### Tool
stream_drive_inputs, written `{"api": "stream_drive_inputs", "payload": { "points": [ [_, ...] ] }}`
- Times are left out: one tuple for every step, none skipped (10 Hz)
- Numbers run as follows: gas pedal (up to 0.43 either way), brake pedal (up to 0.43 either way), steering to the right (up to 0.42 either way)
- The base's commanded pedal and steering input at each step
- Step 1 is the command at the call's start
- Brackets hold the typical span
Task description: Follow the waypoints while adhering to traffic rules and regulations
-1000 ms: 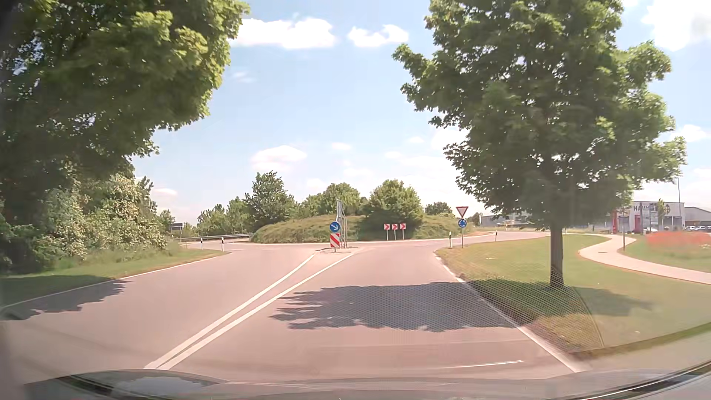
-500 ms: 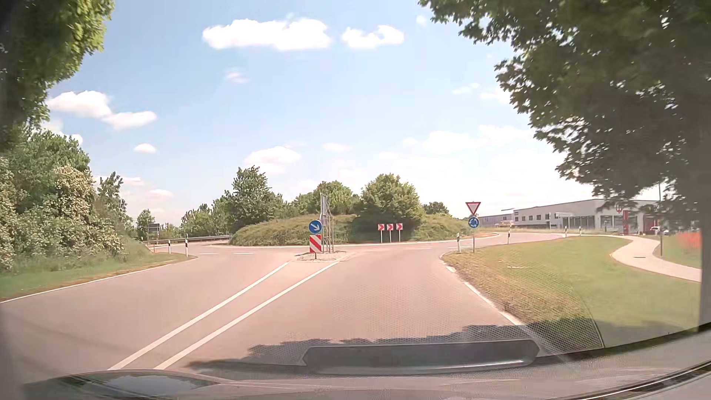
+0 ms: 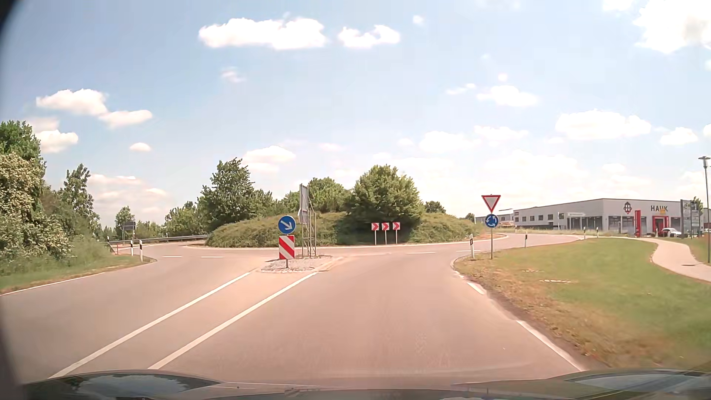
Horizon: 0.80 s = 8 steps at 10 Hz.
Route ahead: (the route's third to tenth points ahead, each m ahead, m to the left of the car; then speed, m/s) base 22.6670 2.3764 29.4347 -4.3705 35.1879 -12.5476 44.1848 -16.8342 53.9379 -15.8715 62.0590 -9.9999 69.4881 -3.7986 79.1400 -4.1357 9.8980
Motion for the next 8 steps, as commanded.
{"api": "stream_drive_inputs", "payload": {
  "points": [
    [0.000, 0.183, 0.015],
    [0.000, 0.183, 0.015],
    [0.000, 0.183, 0.016],
    [0.000, 0.183, 0.016],
    [0.000, 0.183, 0.016],
    [0.000, 0.177, 0.016],
    [0.000, 0.165, 0.016],
    [0.000, 0.152, 0.019]
  ]
}}
